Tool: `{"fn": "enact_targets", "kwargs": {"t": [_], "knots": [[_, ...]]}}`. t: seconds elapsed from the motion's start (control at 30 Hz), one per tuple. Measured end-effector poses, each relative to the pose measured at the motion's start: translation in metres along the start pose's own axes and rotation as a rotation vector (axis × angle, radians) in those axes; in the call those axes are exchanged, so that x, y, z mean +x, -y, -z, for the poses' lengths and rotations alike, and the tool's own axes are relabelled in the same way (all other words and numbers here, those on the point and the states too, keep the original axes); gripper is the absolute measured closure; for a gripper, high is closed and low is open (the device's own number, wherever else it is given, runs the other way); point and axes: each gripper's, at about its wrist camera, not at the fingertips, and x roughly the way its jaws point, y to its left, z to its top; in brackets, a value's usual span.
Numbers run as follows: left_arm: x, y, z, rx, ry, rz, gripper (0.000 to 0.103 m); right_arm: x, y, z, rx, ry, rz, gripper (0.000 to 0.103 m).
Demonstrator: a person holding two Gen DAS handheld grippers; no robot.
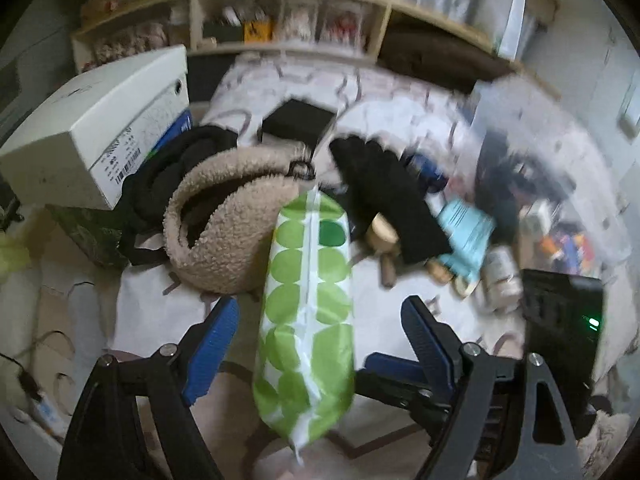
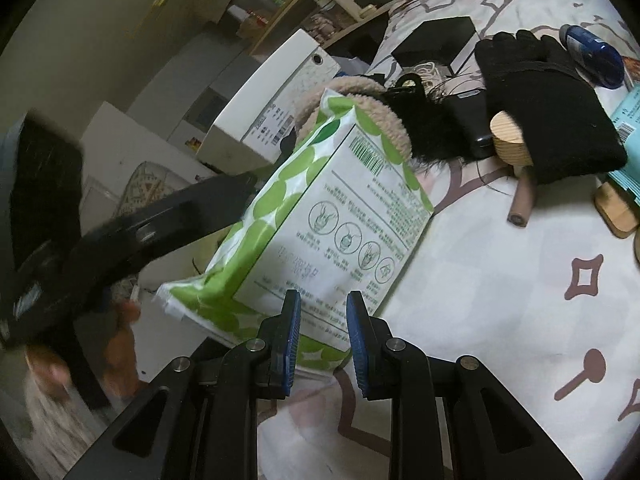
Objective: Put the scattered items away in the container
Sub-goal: 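Close the left gripper on the wipes pack edge and lift it, then lower the right gripper onto the black knit glove and close on it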
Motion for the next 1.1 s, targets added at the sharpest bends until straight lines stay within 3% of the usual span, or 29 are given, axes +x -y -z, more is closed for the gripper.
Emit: {"fn": "enact_targets", "kwargs": {"t": [0.2, 0.3, 0.5, 0.57, 0.63, 0.7, 0.87, 1.1], "knots": [[0.035, 0.008, -0.012, 0.088, -0.176, -0.087, 0.019, 0.004, -0.001, 0.004, -0.008, -0.016, -0.009, 0.077], [0.052, 0.003, -0.013, 0.067, -0.266, -0.130, 0.019, 0.005, -0.002, 0.005, -0.015, -0.019, -0.013, 0.077], [0.067, -0.013, -0.021, -0.050, -0.359, -0.078, 0.020, 0.003, 0.004, 0.006, 0.010, -0.015, -0.015, 0.077], [0.070, -0.013, -0.022, -0.044, -0.376, -0.088, 0.023, 0.000, 0.007, 0.005, 0.019, -0.006, -0.008, 0.077], [0.073, -0.012, -0.021, -0.037, -0.391, -0.078, 0.036, -0.004, 0.011, 0.003, 0.028, 0.004, 0.005, 0.077], [0.073, -0.013, -0.021, -0.046, -0.389, -0.049, 0.047, -0.009, 0.014, 0.002, 0.030, 0.021, 0.031, 0.077], [0.066, -0.008, -0.016, -0.024, -0.329, -0.046, 0.049, -0.023, 0.029, -0.003, 0.066, 0.073, 0.099, 0.077], [0.042, -0.015, -0.001, -0.118, -0.196, -0.021, 0.051, -0.041, 0.053, -0.014, 0.122, 0.143, 0.168, 0.077]]}}
